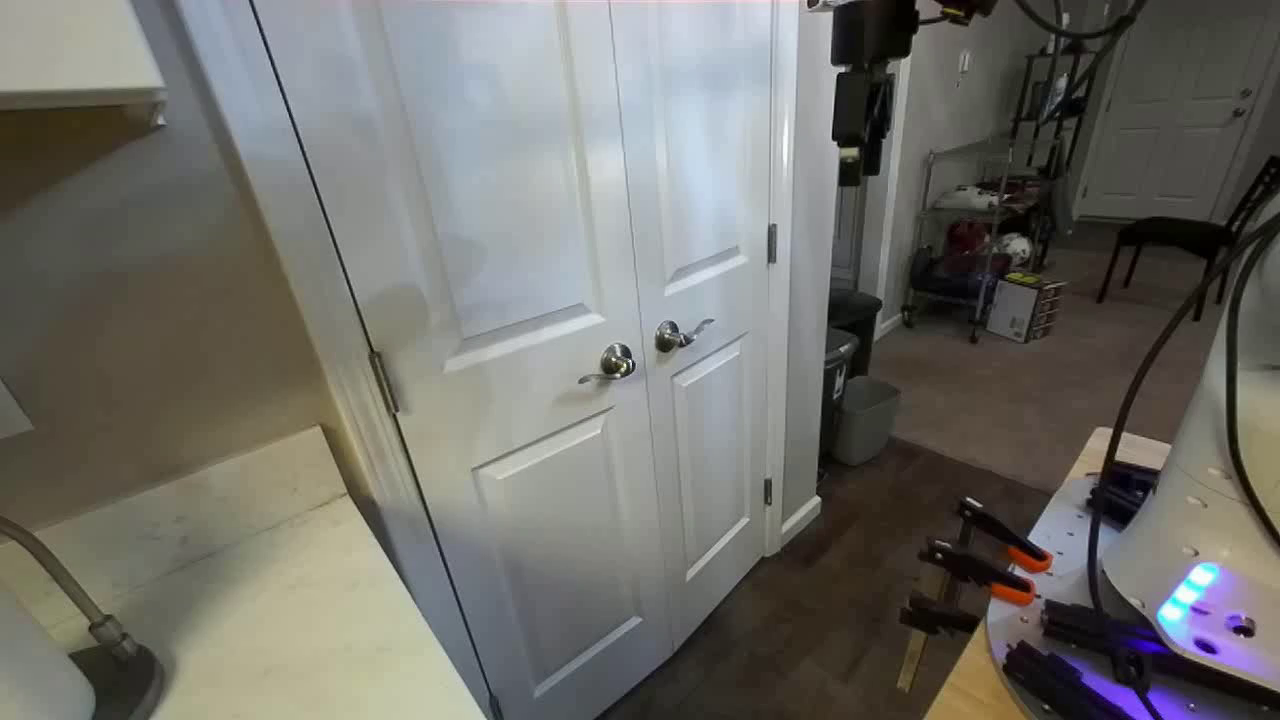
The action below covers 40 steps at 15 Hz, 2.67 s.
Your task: Open the door on the left
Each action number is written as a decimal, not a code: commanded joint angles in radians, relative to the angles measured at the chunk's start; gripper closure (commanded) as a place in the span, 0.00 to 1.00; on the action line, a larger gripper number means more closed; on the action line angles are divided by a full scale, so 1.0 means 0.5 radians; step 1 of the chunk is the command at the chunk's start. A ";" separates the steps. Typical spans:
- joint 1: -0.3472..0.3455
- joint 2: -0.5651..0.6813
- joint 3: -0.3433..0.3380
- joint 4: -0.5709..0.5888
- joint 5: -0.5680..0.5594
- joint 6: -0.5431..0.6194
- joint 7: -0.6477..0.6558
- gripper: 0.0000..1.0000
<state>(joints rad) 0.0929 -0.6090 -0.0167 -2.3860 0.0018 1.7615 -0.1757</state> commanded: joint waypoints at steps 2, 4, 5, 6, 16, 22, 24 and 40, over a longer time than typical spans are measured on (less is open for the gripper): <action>-0.012 0.002 0.010 0.005 0.005 -0.006 -0.005 0.00; -0.012 0.002 0.010 0.005 0.005 -0.006 -0.005 0.00; -0.012 0.002 0.010 0.005 0.005 -0.006 -0.005 0.00; -0.012 0.002 0.010 0.005 0.005 -0.006 -0.005 0.00; 0.000 0.296 0.048 0.096 -0.004 0.161 0.014 0.00; -0.025 0.812 0.096 0.366 0.001 0.513 0.174 0.00; -0.026 0.947 0.102 0.463 0.007 0.526 0.225 0.00; 0.022 1.362 0.194 0.816 0.132 0.677 0.576 0.00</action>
<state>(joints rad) 0.1089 0.0716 0.0752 -1.9799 0.0686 2.1023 0.1120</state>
